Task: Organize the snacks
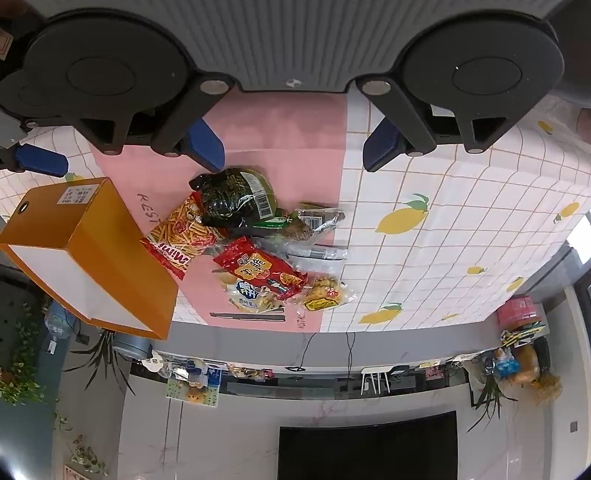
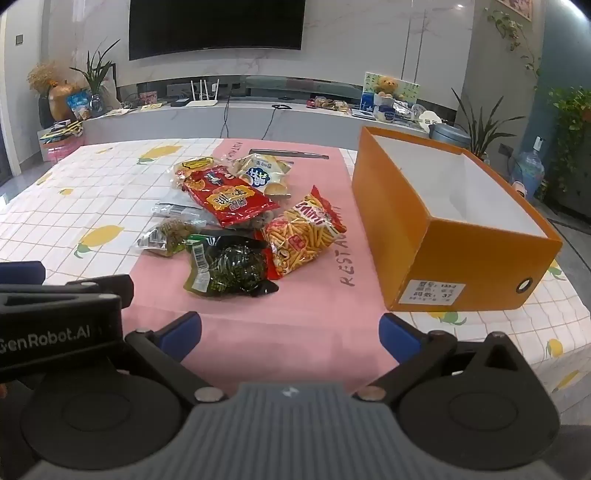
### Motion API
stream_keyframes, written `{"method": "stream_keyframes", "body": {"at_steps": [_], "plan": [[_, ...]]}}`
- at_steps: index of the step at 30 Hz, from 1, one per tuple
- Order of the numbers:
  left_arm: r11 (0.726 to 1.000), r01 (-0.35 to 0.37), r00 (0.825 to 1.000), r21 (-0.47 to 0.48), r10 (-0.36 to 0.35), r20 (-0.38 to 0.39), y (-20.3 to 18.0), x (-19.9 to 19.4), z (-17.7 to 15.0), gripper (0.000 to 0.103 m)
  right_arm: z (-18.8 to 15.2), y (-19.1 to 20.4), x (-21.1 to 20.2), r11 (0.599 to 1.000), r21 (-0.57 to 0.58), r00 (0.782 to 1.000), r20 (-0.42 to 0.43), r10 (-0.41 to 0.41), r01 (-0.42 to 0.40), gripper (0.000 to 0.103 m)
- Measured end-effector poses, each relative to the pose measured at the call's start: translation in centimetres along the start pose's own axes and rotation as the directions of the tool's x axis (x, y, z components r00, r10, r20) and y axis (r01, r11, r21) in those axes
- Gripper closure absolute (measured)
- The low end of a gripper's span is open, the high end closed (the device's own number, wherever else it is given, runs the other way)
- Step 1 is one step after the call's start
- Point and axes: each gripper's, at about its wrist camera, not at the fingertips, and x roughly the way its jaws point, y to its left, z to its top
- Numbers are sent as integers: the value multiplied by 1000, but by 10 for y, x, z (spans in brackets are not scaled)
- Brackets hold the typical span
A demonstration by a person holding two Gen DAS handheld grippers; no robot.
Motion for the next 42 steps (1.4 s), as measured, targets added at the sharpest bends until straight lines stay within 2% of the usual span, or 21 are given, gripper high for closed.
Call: {"method": "stream_keyframes", "body": {"at_steps": [8,9,16,18,42], "plan": [[1000,-9,1000,-20,9,-14,4,0,3,5,-2,-1,0,1000,9,1000,-6,9,-9,3],[1000,3,1000,7,-3,5,0,-1,0,5,-2,0,1,1000,16,1000,-8,7,-7,3],[1000,5,1000,7,-5,9,1,-2,-1,5,-6,1,-9,1000,15,1000,-7,6,-5,3],[1000,6,1000,7,-6,9,0,-2,0,5,-1,-1,0,1000,19,1000,-15,8,-8,3],[1000,-4,1000,12,4,-3,0,1,-2,5,-3,-2,3,1000,23,1000,-28,14,-14,3]]}}
